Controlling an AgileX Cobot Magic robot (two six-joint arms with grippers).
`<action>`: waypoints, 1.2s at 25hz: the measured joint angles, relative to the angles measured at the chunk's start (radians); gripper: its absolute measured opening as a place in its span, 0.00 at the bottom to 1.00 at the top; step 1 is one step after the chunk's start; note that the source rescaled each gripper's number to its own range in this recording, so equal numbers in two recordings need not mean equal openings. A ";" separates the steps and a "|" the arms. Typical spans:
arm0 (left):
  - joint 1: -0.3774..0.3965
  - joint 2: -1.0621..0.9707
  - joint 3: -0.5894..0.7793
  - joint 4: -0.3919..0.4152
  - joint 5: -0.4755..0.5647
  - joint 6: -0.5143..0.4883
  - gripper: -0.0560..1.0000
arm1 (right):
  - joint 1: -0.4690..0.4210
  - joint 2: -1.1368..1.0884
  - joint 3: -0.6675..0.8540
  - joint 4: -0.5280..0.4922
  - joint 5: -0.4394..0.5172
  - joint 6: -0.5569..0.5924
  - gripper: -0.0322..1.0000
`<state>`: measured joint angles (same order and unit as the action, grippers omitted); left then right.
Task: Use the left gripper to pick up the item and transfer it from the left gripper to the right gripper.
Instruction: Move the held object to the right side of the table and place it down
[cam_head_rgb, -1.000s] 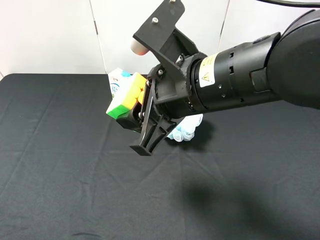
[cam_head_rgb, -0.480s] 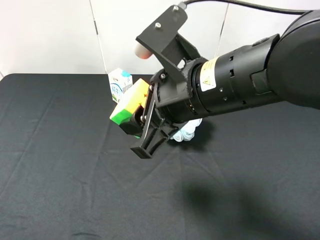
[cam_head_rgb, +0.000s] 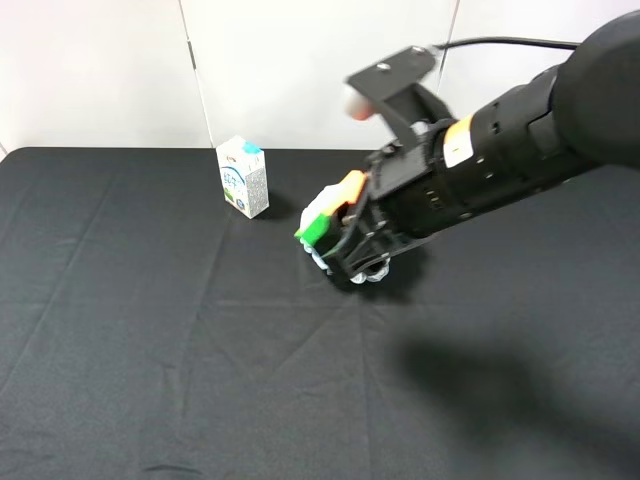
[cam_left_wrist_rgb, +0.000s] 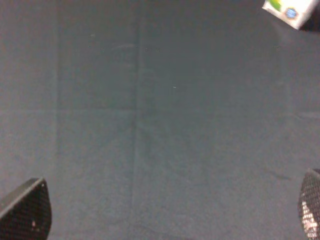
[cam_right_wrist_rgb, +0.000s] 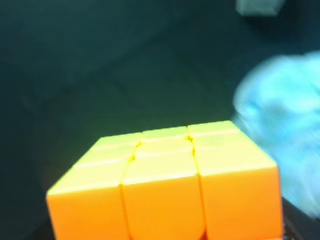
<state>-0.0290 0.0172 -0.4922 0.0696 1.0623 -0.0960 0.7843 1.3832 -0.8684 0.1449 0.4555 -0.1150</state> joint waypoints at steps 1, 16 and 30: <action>0.014 0.000 0.000 0.000 0.000 0.000 0.97 | -0.033 0.000 0.000 0.000 0.022 0.000 0.03; 0.072 -0.023 0.000 0.000 0.000 0.001 0.97 | -0.526 0.035 0.000 -0.032 0.142 -0.004 0.03; 0.072 -0.023 0.000 0.000 0.000 0.001 0.97 | -0.553 0.294 -0.001 -0.048 0.058 -0.023 0.03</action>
<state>0.0431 -0.0056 -0.4922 0.0696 1.0621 -0.0952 0.2318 1.6767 -0.8692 0.0970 0.5137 -0.1377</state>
